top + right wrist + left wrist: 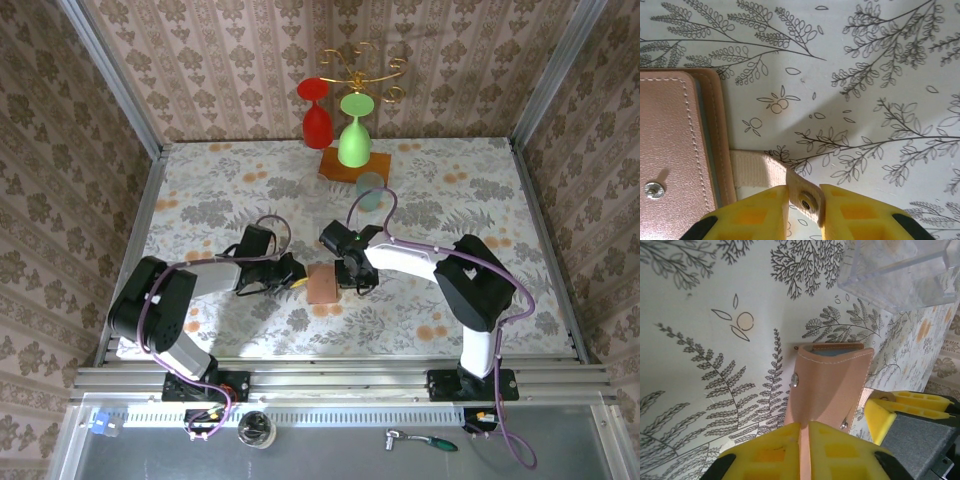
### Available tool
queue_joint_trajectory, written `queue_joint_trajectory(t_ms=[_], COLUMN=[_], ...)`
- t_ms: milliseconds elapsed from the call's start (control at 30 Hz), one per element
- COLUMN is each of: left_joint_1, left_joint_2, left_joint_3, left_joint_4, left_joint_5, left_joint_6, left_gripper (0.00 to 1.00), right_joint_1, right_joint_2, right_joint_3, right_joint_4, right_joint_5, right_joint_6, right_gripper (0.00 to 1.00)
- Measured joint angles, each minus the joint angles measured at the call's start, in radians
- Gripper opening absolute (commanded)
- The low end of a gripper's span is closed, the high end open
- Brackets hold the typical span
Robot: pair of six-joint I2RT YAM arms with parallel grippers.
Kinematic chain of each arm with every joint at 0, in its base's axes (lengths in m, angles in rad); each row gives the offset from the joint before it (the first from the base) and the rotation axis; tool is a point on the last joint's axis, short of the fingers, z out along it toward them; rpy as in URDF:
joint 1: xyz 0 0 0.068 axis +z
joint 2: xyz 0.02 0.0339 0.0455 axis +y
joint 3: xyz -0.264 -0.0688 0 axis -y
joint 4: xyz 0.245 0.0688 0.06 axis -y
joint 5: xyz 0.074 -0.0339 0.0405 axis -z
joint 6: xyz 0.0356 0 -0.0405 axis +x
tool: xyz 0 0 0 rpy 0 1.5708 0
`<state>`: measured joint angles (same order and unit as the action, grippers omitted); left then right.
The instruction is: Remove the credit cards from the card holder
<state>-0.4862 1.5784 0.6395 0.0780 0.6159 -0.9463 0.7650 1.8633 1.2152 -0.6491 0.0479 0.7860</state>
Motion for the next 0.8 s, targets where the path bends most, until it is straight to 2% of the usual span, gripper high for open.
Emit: queue_joint_trajectory(t_ms=[500,800], left_joint_1=[0.005,0.005], left_joint_2=[-0.011,-0.011], left_joint_3=[0.031,0.060], left_joint_4=[-0.065,-0.093], left_joint_5=[-0.022,-0.033], left_joint_6=[0.016,0.024], left_gripper=[0.19,0.20], right_joint_1=[-0.015,-0.032], right_joint_2=[-0.010,-0.025], right_joint_3=[-0.065,-0.100], right_joint_4=[0.155,0.220], right_joint_5=[-0.069,-0.109], right_joint_6=[0.004,0.007], right_gripper=[0.26,0.19])
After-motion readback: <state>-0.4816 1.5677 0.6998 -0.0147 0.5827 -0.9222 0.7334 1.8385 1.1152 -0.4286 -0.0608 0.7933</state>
